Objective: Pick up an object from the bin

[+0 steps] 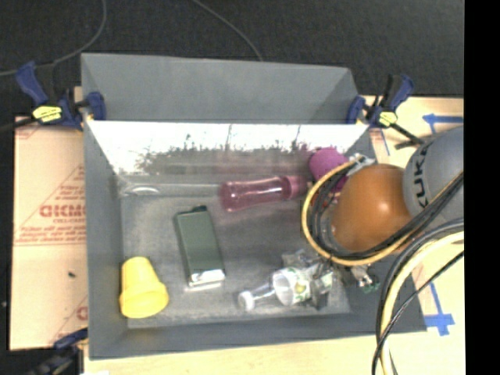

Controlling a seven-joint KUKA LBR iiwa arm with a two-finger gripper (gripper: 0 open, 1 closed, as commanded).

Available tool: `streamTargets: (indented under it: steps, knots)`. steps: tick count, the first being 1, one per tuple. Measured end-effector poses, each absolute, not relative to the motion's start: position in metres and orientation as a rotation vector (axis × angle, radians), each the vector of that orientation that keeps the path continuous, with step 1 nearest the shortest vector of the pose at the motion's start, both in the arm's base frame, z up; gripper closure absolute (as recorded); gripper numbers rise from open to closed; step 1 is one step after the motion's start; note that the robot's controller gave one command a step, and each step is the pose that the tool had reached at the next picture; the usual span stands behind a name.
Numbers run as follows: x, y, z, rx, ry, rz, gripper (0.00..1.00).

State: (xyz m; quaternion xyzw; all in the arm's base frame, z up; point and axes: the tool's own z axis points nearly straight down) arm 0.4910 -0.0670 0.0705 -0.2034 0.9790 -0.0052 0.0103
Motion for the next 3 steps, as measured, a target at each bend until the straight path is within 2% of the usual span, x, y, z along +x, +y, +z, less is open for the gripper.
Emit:
streamTargets:
  steps: [2, 3]
  knots:
    - [0.49, -0.067, 0.074, -0.635, 3.056, -0.016, 1.0]
    - [0.49, -0.067, 0.086, -0.635, 3.057, -0.017, 1.0]
